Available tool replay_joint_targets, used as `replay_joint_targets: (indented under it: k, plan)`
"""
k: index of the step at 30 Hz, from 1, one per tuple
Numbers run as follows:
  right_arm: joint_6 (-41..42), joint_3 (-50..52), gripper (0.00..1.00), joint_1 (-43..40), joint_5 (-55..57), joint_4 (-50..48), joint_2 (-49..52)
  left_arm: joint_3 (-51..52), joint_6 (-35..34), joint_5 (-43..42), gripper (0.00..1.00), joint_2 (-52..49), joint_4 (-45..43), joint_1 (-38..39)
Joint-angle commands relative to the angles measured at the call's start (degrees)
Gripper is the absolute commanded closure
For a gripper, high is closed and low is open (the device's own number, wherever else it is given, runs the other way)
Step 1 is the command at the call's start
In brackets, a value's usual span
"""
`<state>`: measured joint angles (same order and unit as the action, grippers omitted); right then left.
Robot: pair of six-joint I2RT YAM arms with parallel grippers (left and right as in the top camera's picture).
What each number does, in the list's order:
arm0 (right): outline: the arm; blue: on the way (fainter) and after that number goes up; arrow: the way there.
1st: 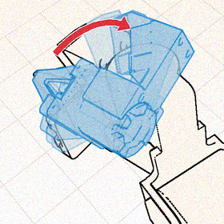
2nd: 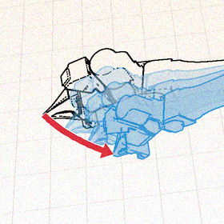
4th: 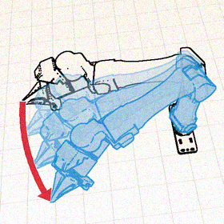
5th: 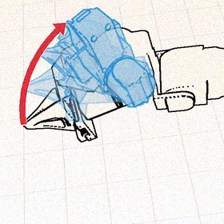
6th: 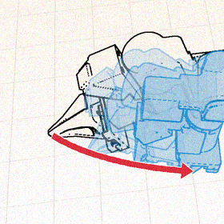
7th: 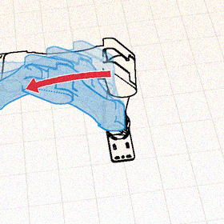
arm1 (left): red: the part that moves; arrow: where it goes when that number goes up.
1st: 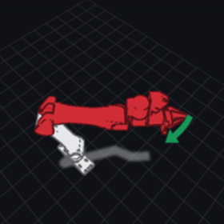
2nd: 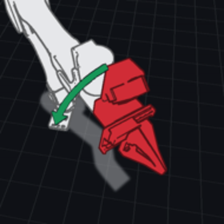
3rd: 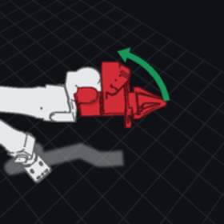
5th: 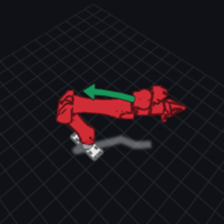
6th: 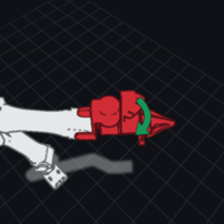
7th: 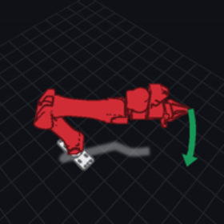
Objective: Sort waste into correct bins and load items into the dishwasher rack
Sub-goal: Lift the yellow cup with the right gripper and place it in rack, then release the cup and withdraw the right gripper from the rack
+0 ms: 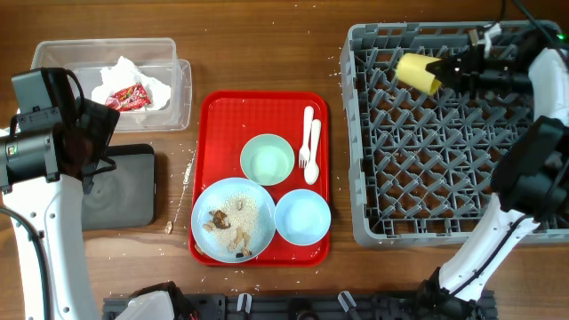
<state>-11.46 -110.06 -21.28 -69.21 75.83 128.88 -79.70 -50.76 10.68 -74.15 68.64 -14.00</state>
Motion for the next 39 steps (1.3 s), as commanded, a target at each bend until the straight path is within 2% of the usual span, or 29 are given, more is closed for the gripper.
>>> replay_joint_targets:
  k: [1, 4, 9, 13, 14, 17, 21, 23, 26, 30, 31, 33, 34, 36, 39]
  plan:
    - [-3.82, -0.22, 0.96, 3.48, -3.26, -0.15, -0.72, 0.17, -0.5, 0.76, 0.0, 0.31, -0.02, -0.15]
    - [1.03, -0.07, 0.96, 4.22, 2.95, -3.21, 0.31, 0.17, -0.48, 0.76, 0.0, 0.31, -0.02, -0.15]
    - [2.47, -0.07, 0.94, 2.36, 14.32, -3.34, 2.21, 0.17, -0.5, 0.74, 0.0, 0.31, -0.02, -0.15]
    - [2.49, -0.07, 0.69, 1.44, 17.75, -2.54, 2.91, 0.17, -0.5, 0.76, 0.0, 0.31, -0.02, -0.15]
    - [3.15, -0.07, 0.69, 1.31, 19.45, -2.49, 2.91, 0.17, -0.5, 0.76, 0.0, 0.31, -0.02, -0.15]
    - [8.92, -0.42, 0.84, -0.28, 26.18, -2.43, 2.82, 0.17, -0.5, 0.76, 0.0, 0.31, -0.02, -0.15]
    - [13.99, -1.49, 0.83, -3.74, 31.06, -1.2, -1.53, 0.2, -0.5, 0.76, 0.0, 0.31, -0.02, -0.15]
    - [18.47, -1.49, 0.75, -4.42, 39.23, -1.31, -7.85, 0.17, -0.5, 0.76, 0.0, 0.31, -0.02, -0.15]
    - [20.63, -1.46, 0.49, -3.3, 41.79, -1.7, -17.57, 0.17, -0.5, 0.74, 0.0, 0.31, -0.02, -0.15]
    - [20.5, -1.29, 0.43, 3.63, 43.28, -7.74, -21.4, 0.17, -0.5, 0.76, 0.0, 0.31, -0.02, -0.15]
    - [21.2, -0.37, 0.51, 6.93, 46.56, -12.39, -20.55, 0.17, -0.48, 0.76, 0.0, 0.31, -0.02, -0.15]
    - [25.68, -0.13, 0.76, 11.45, 53.27, -18.34, -17.81, 0.17, -0.5, 0.76, 0.0, 0.31, -0.02, -0.15]
    - [26.14, -0.13, 0.83, 13.11, 55.76, -20.72, -16.2, 0.17, -0.5, 0.76, 0.0, 0.31, -0.02, -0.15]
    - [26.71, -0.13, 0.91, 14.95, 59.8, -23.52, -12.96, 0.17, -0.5, 0.76, 0.0, 0.31, -0.02, -0.15]
    - [27.08, -0.13, 0.95, 15.76, 60.96, -24.13, -8.39, 0.17, -0.5, 0.76, 0.0, 0.31, -0.02, -0.15]
